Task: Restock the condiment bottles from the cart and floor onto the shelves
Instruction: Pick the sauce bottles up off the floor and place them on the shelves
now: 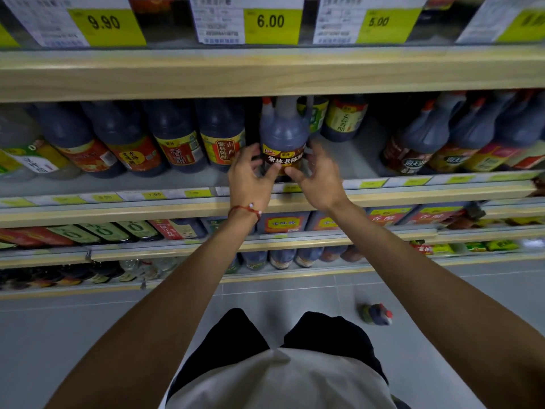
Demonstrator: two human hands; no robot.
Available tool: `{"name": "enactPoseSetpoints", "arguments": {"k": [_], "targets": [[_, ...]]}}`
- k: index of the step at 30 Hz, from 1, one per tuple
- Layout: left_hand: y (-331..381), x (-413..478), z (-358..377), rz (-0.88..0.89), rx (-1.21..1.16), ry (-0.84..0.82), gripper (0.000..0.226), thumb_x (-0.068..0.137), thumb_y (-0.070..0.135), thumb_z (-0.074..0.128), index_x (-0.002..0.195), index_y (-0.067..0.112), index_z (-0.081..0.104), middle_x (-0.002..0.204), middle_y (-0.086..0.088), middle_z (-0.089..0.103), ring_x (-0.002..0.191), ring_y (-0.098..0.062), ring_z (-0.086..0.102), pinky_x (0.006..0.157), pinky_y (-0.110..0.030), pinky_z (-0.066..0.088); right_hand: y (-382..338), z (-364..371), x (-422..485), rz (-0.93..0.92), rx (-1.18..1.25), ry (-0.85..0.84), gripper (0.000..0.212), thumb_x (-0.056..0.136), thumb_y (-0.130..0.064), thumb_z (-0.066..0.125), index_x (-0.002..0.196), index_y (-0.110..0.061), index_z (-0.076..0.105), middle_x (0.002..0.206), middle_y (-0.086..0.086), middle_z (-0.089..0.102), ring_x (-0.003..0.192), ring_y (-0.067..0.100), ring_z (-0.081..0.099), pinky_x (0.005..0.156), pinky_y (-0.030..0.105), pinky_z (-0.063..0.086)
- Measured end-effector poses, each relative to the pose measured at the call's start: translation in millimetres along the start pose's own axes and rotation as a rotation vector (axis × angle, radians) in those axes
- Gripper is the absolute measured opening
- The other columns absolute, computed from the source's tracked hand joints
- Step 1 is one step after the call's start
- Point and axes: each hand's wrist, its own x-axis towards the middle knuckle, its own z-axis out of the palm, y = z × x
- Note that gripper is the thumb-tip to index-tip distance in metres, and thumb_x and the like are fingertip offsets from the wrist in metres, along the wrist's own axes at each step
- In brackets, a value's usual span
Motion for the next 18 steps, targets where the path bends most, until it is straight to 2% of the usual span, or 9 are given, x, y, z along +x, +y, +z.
{"name": "enactPoseSetpoints", "arguments": {"k": [3, 8, 10, 14, 18], "targets": [[-2.7, -0.9, 3.3, 0.001, 0.010, 0.031, 0.055, 0.082, 0.014, 0.084, 0.132, 0.006, 0.062, 0.127, -0.009, 0.064, 0.099, -0.013, 0.064, 0.079, -0.005, 0.049, 8.7, 1.4, 8.4, 0.007, 0.060, -0.012, 0.056, 0.085, -0.017, 0.082, 0.133, -0.004, 0.056, 0.122, 0.010, 0.071, 0.113, 0.022, 0.069, 0.098, 0.049, 0.057], [-5.3, 4.3, 5.2, -0.070, -0.065, 0.056, 0.054, 0.084, 0.012, 0.083, 0.134, 0.005, 0.063, 0.122, -0.001, 0.068, 0.099, -0.008, 0.066, 0.086, -0.014, 0.055, 10.0, 8.8, 13.3, 0.036, 0.180, 0.028, 0.058, 0.085, -0.008, 0.084, 0.135, -0.001, 0.056, 0.121, 0.006, 0.072, 0.110, 0.014, 0.070, 0.098, 0.036, 0.059], [-7.2, 6.3, 5.1, -0.088, -0.076, 0.075, 0.050, 0.086, 0.013, 0.082, 0.132, 0.005, 0.065, 0.121, -0.002, 0.070, 0.098, -0.004, 0.067, 0.087, -0.015, 0.055, 9.0, 13.3, 17.5, 0.035, 0.188, 0.035, 0.059, 0.085, -0.010, 0.085, 0.136, -0.001, 0.056, 0.120, 0.005, 0.072, 0.109, 0.014, 0.070, 0.096, 0.034, 0.059], [-11.6, 8.5, 5.9, -0.086, -0.096, 0.117, 0.038, 0.088, 0.010, 0.079, 0.124, 0.003, 0.069, 0.109, 0.002, 0.072, 0.090, 0.011, 0.068, 0.085, -0.014, 0.055, 9.8, 21.6, 23.2, 0.012, 0.189, 0.038, 0.063, 0.084, -0.022, 0.085, 0.136, -0.008, 0.054, 0.121, 0.006, 0.073, 0.112, 0.019, 0.070, 0.096, 0.045, 0.059], [-14.4, 8.8, 5.2, -0.058, -0.088, 0.115, 0.032, 0.089, 0.011, 0.078, 0.120, 0.005, 0.072, 0.104, 0.009, 0.071, 0.092, 0.011, 0.068, 0.086, -0.014, 0.054, 13.7, 25.1, 24.8, -0.024, 0.170, 0.043, 0.064, 0.084, -0.029, 0.083, 0.139, -0.012, 0.054, 0.125, 0.006, 0.071, 0.114, 0.019, 0.070, 0.096, 0.048, 0.059]]}}
